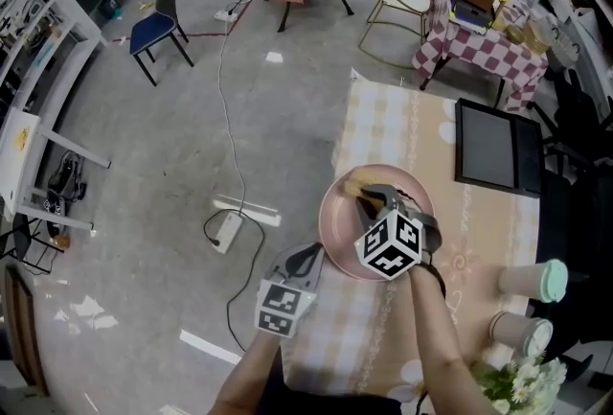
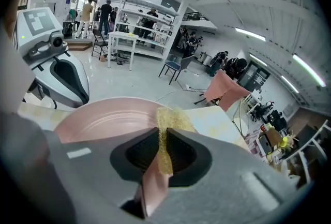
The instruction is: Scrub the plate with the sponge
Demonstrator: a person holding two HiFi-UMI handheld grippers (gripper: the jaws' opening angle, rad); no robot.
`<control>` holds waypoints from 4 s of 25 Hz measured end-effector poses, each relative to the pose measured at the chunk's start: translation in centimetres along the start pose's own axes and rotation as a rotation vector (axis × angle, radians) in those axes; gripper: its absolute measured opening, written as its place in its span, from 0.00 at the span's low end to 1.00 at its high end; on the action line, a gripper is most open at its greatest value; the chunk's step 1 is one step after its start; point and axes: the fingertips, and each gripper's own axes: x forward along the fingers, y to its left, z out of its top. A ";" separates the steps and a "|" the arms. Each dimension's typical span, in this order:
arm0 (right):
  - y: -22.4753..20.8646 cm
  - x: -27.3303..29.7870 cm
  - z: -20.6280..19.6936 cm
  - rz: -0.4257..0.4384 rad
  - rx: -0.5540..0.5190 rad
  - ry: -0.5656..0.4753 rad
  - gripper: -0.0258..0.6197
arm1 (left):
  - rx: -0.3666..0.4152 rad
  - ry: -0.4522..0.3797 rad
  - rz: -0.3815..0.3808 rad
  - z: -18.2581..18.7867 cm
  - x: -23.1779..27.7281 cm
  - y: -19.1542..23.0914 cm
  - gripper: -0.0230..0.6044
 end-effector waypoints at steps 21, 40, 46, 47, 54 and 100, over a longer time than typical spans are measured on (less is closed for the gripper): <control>-1.4 2.4 -1.2 -0.031 -0.069 -0.026 0.11 | 0.000 0.005 0.013 0.2 -0.1 0.2 0.06; -1.1 2.4 -1.5 -0.007 -0.049 -0.013 0.11 | 0.000 0.008 0.019 0.2 -0.1 0.3 0.06; -0.8 2.2 -1.7 0.002 -0.044 -0.003 0.11 | 0.000 0.008 0.019 0.2 -0.1 0.2 0.06; -0.7 2.2 -1.7 0.003 -0.042 -0.001 0.11 | 0.002 0.009 0.019 0.3 -0.1 0.2 0.06; -0.1 1.9 -1.8 0.015 -0.044 0.010 0.11 | 0.007 0.011 0.016 0.2 -0.3 0.0 0.06; 4.4 -0.3 -2.7 0.086 -0.057 0.049 0.11 | 0.022 0.032 0.001 -0.8 -0.7 -1.4 0.06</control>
